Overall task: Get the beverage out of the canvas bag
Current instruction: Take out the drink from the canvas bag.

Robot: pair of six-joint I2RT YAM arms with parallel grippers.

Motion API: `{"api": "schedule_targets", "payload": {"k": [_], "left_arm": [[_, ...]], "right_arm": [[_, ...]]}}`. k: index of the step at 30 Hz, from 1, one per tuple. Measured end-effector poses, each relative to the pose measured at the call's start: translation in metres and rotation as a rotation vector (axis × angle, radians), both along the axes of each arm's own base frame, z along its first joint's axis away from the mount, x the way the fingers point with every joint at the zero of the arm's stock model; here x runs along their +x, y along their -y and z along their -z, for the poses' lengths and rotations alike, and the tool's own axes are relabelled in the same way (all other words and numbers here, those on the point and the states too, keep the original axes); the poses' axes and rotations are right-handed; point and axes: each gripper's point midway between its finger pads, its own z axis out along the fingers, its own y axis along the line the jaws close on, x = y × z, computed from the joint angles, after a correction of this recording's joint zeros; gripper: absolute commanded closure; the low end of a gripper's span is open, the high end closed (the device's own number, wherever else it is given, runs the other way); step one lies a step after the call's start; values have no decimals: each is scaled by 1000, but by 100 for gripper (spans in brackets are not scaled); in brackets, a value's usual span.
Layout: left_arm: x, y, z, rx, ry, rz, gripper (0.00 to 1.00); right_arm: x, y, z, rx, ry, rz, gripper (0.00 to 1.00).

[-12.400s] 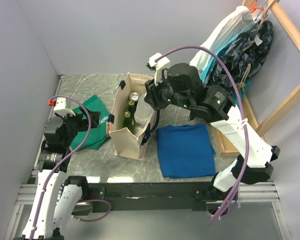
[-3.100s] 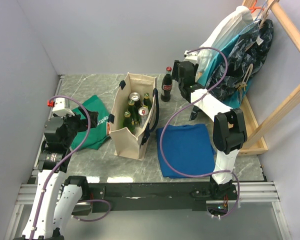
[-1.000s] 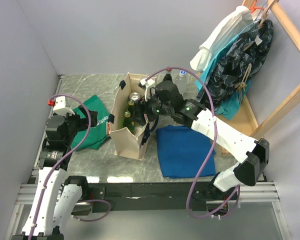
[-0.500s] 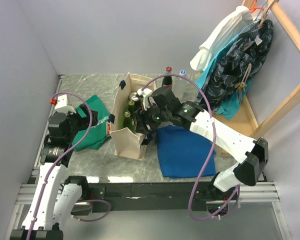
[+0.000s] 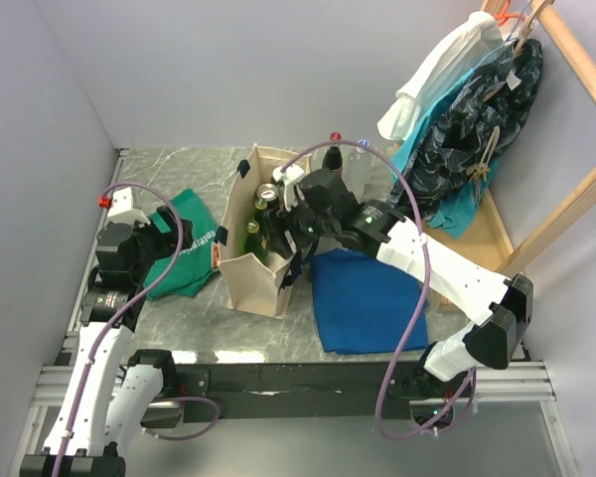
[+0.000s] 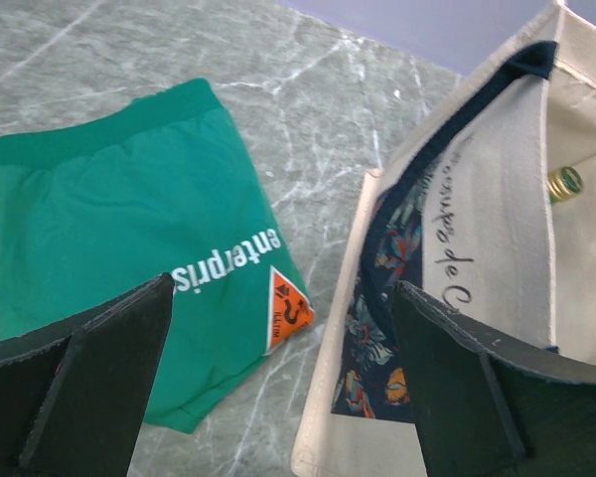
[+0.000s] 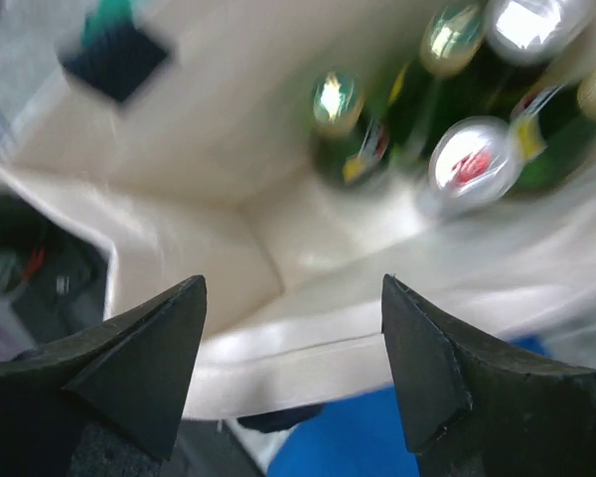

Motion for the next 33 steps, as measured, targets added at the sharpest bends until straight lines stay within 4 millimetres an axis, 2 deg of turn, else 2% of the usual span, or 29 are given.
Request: {"api": "schedule_targets", "payload": {"k": [6, 11, 13, 16, 20, 22, 24, 28, 33], "left_arm": [[-4, -14, -6, 18, 29, -95, 4], [-16, -5, -4, 32, 46, -123, 4], [-19, -1, -2, 36, 40, -133, 4], [-22, -8, 2, 43, 25, -184, 4], [-22, -12, 2, 47, 25, -209, 4], [-21, -11, 3, 50, 17, -208, 4], [-21, -10, 5, 50, 4, -200, 4], [-21, -5, 4, 45, 4, -173, 4], [-29, -4, -9, 24, 54, -156, 4]], "right_arm": [[33, -20, -47, 41, 95, 53, 23], [59, -47, -72, 66, 107, 58, 23], [60, -53, -70, 67, 87, 50, 24], [57, -51, -51, 41, 41, 56, 24], [49, -34, -3, -47, -14, 95, 25], [48, -26, 11, -91, -35, 121, 25], [51, -25, 11, -93, -29, 138, 24], [55, -23, -3, -43, 21, 157, 24], [60, -25, -21, -8, 60, 172, 24]]}}
